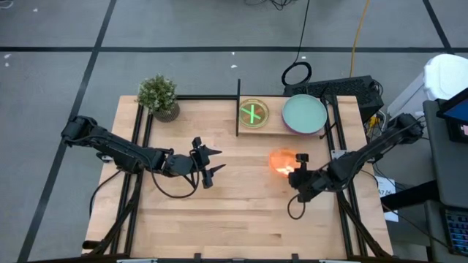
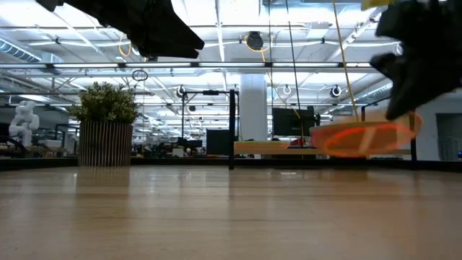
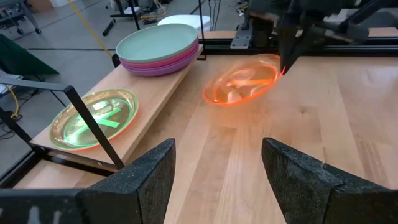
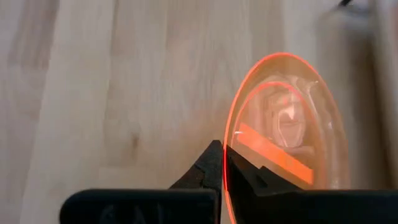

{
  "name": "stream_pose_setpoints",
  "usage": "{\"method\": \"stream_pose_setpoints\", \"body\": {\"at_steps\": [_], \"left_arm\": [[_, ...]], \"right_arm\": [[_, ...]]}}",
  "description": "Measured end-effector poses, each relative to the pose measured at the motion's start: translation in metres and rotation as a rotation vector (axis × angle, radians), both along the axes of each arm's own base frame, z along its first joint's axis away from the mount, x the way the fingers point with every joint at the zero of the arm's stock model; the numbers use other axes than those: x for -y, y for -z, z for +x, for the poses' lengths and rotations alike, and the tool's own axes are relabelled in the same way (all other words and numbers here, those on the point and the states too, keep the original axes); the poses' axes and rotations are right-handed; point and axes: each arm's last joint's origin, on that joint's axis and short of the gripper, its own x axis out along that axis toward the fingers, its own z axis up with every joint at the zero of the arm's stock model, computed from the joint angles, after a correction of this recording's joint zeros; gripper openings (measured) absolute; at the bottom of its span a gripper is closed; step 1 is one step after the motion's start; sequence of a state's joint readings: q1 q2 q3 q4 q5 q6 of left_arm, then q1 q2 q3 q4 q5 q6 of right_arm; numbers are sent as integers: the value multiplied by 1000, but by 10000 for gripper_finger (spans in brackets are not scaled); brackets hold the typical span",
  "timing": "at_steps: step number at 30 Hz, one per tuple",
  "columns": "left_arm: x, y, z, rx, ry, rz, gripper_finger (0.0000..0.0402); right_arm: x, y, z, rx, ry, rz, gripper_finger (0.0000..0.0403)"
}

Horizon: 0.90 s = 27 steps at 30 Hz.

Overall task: Place and stack plates onto a shelf
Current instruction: Stack the small orange plate on top of the small green plate

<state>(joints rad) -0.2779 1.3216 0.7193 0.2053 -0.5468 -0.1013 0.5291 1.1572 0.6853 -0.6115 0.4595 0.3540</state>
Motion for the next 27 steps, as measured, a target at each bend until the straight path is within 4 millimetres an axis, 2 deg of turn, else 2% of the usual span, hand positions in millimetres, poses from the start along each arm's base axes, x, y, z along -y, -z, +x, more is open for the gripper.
{"method": "stream_pose_setpoints", "body": {"at_steps": [7,12,27], "left_arm": [[0,0,0,1,-1,-1,243],[0,0,0,0,0,-1,243],[0,0,0,0,0,1,243]], "right_arm": [[0,-35,14,46,-68,-98,0],[4,-53,20,69,-103,-199,0],[31,-82,39,51,-181,-351,0]]}}
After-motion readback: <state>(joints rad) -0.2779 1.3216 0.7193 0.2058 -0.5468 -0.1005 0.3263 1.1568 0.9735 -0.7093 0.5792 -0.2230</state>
